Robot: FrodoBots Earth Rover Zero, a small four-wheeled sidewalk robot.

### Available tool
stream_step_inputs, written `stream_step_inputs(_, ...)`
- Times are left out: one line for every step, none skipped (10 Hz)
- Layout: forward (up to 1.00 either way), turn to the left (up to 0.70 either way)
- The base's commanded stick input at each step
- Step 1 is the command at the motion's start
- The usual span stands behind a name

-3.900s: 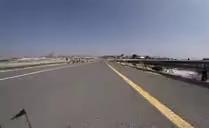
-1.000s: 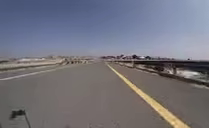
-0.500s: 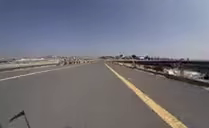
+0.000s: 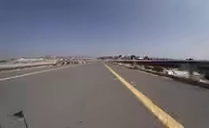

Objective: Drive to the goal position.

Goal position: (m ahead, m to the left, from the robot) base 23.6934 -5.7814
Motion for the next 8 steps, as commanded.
stream_step_inputs(1.00,0.00)
stream_step_inputs(1.00,0.00)
stream_step_inputs(1.00,0.00)
stream_step_inputs(1.00,0.00)
stream_step_inputs(1.00,0.00)
stream_step_inputs(1.00,0.00)
stream_step_inputs(1.00,0.00)
stream_step_inputs(1.00,0.00)
